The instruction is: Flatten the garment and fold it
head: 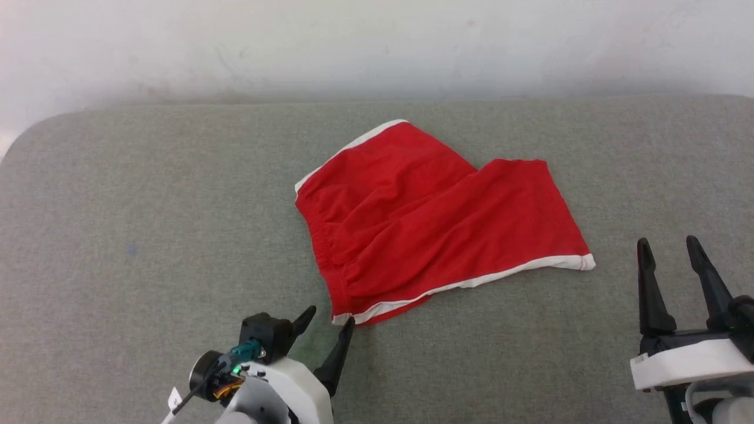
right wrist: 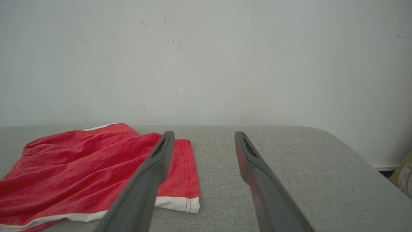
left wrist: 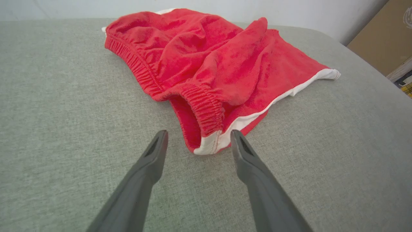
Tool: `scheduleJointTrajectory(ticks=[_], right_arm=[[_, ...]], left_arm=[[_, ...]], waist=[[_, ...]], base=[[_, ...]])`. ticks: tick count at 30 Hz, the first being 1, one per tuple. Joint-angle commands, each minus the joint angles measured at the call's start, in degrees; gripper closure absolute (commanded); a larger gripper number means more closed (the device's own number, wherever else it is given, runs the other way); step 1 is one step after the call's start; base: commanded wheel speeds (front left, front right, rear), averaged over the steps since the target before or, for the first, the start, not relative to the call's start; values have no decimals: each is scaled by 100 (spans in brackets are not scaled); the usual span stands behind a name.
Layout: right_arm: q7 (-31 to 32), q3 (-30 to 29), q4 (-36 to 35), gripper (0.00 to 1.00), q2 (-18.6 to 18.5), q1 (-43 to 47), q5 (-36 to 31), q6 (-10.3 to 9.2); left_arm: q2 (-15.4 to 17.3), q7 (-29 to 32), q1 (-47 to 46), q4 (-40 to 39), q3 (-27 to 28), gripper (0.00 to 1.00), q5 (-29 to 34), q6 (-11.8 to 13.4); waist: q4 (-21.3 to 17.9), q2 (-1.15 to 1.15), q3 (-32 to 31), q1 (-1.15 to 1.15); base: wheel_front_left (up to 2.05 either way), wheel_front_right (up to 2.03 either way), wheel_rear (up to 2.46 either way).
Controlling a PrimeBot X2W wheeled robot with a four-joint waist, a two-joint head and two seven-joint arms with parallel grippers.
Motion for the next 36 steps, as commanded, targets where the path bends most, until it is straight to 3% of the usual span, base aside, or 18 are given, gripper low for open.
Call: scheduleJointTrajectory(ticks=[1,4,10,11,12,22,26,32,36], right_arm=[[27,11,-50,0,47,86,-53,-12],[49,8,-79,0,80,105,-57,-12],[60,-19,-82,0,115,63,-60,-12],[57,-6,-79,0,108,57,-60,-12],[53,-1,-78,0,100,47,-61,-12],[302,109,80,0,-144,-50,-45,-12],[932,370,239,0,-394,-213,119,-12],[2612,608,912,0,-851,-745,289,-12],[3330,764,1181,0,-935,-985,316,-12]], left_arm=[[74,170,-114,-26,-38,0,-62,-31],[175,513,-166,-58,-114,0,-126,-33],[254,608,-290,-157,-163,0,-159,-34],[254,598,-309,-167,-189,5,-171,-35],[250,581,-328,-176,-211,100,-198,-35],[335,384,-404,-107,-429,100,-233,-10],[327,133,-390,-225,-416,100,-159,84],[324,-86,-451,-466,-515,100,-19,128],[289,-118,-523,-524,-592,100,18,134]], waist=[[-65,0,62,0],[-101,0,117,0],[-122,0,259,0],[-117,0,282,0],[-111,0,304,0],[109,0,260,0],[240,0,196,0],[394,0,280,0],[481,0,356,0]], base=[[0,0,0],[0,0,0],[0,0,0],[0,0,0],[0,0,0],[0,0,0],[0,0,0],[0,0,0],[0,0,0]])
